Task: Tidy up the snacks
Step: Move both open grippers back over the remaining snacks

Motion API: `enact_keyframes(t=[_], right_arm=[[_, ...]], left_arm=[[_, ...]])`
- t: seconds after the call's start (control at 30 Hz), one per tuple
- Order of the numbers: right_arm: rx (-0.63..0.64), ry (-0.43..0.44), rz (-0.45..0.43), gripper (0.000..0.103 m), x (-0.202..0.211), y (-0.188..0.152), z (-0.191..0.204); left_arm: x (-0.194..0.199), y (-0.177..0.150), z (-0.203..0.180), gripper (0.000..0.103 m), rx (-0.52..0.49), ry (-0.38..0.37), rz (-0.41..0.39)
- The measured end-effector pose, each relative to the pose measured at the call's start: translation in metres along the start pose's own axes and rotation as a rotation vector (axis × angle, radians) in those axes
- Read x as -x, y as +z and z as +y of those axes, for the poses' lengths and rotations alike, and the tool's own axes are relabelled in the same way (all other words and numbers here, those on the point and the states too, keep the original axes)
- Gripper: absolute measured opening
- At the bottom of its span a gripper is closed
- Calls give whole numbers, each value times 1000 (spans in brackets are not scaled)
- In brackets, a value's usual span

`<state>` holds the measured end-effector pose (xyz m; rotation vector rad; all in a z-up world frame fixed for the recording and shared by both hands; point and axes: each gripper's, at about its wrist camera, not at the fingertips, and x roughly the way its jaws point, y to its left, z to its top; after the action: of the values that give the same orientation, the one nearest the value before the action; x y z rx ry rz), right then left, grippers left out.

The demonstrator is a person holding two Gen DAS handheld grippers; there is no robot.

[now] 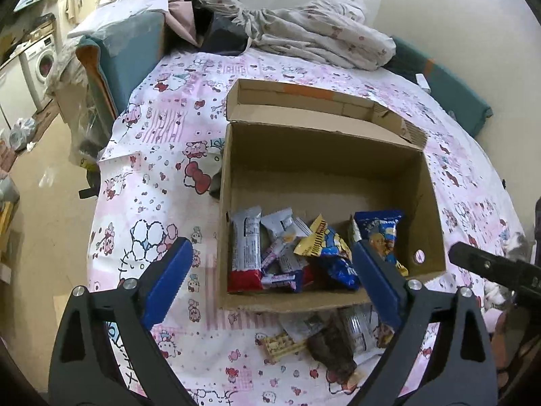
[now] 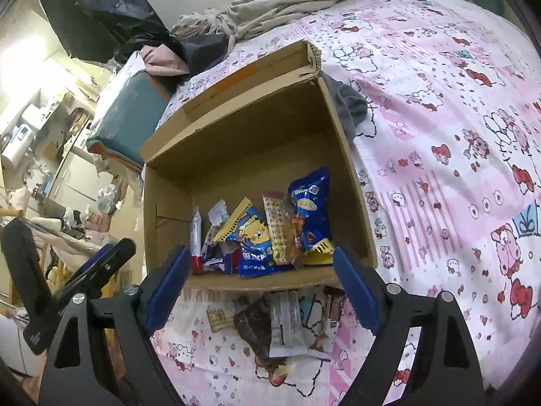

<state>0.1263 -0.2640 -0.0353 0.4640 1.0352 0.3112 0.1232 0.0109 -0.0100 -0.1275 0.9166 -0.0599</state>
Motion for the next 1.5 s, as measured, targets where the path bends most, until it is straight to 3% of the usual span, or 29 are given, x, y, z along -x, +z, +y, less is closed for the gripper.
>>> enact_keyframes(t=[0.47,0.67,0.83,1.03,1.1,1.17,1.37,1.5], right_arm=[[-113,9,103,88,-5,-32,-25],[-106,-42,119,88,-5,-46,-31],[-163,-49,158,88,-11,-56,-44],[-232,-126,201,88,-21,-61,-63],[-278,-120,192,88,-21,-60,-71],[-295,-117,191,88,-22,-57,-74],[-299,-103,200,88,-27,-54,-72],[-291,-99,204,88,-28,-55,-69]], left_arm=[[7,-34,15,93,86,-39,124],[9,-47,13,93,67,-4,136],[4,-57,17,93,73,17,174],[-4,-66,22,93,83,25,220],[-9,-67,24,88,81,19,235],[-15,-69,26,75,79,21,258],[-48,-80,26,73,118,-12,360],[-71,-83,10,73,44,15,386]])
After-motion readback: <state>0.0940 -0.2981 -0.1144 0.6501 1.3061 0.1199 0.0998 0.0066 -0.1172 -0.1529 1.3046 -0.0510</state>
